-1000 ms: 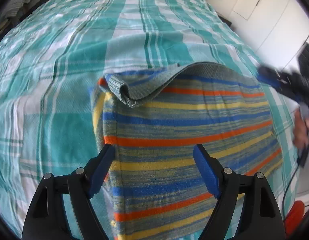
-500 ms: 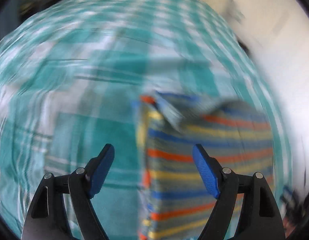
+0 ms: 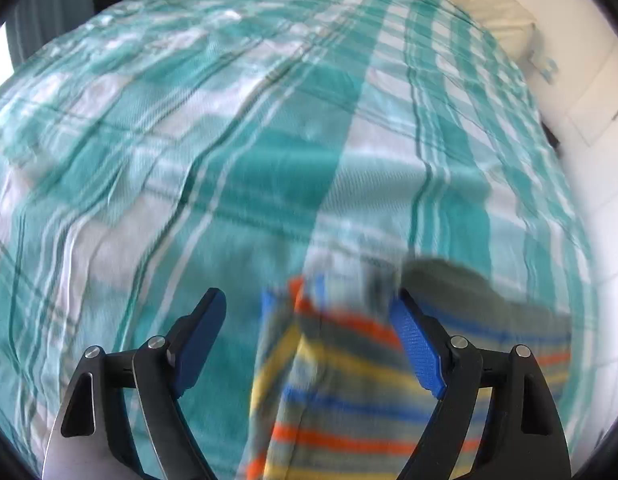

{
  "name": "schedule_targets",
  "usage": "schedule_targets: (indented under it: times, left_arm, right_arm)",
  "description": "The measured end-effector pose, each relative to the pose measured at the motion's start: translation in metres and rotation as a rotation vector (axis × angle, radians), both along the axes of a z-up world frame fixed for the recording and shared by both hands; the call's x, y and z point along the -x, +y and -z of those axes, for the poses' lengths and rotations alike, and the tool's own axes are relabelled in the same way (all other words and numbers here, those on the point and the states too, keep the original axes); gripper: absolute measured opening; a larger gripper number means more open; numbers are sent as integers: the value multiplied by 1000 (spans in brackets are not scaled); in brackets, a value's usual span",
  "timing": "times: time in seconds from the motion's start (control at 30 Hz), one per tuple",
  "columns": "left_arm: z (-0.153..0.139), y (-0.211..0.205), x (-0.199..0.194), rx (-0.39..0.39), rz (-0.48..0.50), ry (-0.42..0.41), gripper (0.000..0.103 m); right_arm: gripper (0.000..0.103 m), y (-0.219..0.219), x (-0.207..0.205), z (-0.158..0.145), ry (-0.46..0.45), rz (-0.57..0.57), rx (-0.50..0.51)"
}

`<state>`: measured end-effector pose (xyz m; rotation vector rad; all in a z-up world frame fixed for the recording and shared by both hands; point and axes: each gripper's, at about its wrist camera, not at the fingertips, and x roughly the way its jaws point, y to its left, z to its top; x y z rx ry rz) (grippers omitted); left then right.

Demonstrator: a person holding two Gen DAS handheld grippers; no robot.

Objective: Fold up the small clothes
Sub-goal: 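Release the hem and lift both tools away from the folded sweater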

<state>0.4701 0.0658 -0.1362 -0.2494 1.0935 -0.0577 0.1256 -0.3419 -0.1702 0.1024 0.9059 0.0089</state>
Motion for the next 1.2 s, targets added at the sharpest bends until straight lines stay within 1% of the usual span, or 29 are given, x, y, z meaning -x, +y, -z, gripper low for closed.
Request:
schedule_targets:
  times: [0.07, 0.13, 0.17, 0.23, 0.27, 0.33, 0.4, 0.47, 0.5, 0.53, 0.6, 0.63, 0.7, 0.73, 0.77, 0.8, 0.87, 0.9, 0.93, 1.0, 1.03, 1.07, 1.13, 1.17, 1.2]
  left_arm:
    - [2, -3, 34, -35, 99, 5, 85]
    - [6, -5, 70, -87, 165, 7, 85]
    - [6, -4, 92, -113, 167, -3, 85]
    - [-1, -3, 117, -111, 170, -47, 85]
    - [-5, -6, 130, -119, 179, -82, 87]
    - [-8, -16, 137, -155, 195, -116, 93]
    - [-3, -23, 131, -175, 195, -115, 93]
    - [10, -28, 120, -206, 179, -86, 93]
    - [19, -29, 109, -228, 170, -61, 93]
    - [28, -27, 107, -247, 161, -32, 93]
    - [35, -19, 110, -235, 147, -23, 96]
    - [35, -12, 114, -230, 136, -24, 98]
    - [32, -2, 125, -233, 130, -17, 98]
    - [30, 2, 131, -237, 129, -12, 97]
    - [26, 8, 142, -243, 122, -19, 96]
    - [19, 12, 155, -242, 115, -44, 96]
    - [8, 16, 185, -214, 114, -91, 96]
    - [5, 15, 201, -194, 121, -106, 96]
    - [5, 12, 218, -178, 130, -119, 97]
    - [11, 0, 244, -187, 144, -134, 97]
    - [16, -6, 255, -197, 153, -140, 97]
    - [24, -13, 268, -206, 159, -138, 97]
    - [38, -22, 282, -218, 163, -116, 97]
    - [45, -25, 293, -226, 157, -123, 97]
    - [48, -25, 301, -235, 148, -145, 98]
  right_arm:
    - [59, -1, -1, -2, -12, -7, -20]
    - [59, -2, -2, -5, -26, -11, -40]
    - [59, -2, -2, -7, -34, -13, -48]
    - [59, -1, 0, -10, -47, -14, -46]
    - [59, 0, 0, -13, -53, -13, -45]
    - [59, 3, -4, -18, -68, -16, -55]
    - [59, 10, -17, -26, -69, -31, -34]
    - [59, 18, -31, -40, -131, -36, -13]
    - [59, 22, -38, -43, -148, -37, -6]
    - [59, 25, -45, -44, -152, -37, 2]
    - [59, 29, -55, -40, -160, -46, 2]
    - [61, 31, -59, -34, -148, -64, -2]
    - [62, 34, -71, -5, -27, -112, 13]
    - [62, 32, -75, 13, 63, -114, 41]
    - [62, 28, -69, 16, 58, -119, 34]
    - [62, 25, -60, 8, 40, -105, 30]
    - [62, 22, -41, -6, 41, -61, 53]
    - [63, 21, -25, -16, 6, -65, 29]
    - [66, 20, -11, -22, -20, -67, 32]
    - [70, 23, 11, -22, -33, -60, 91]
    - [70, 24, 16, -19, -23, -59, 106]
    - [70, 23, 21, -11, 15, -44, 110]
    - [70, 17, 22, -1, 70, -1, 80]
    - [70, 15, 24, 0, 65, 18, 62]
    - [71, 14, 26, 0, 61, 18, 65]
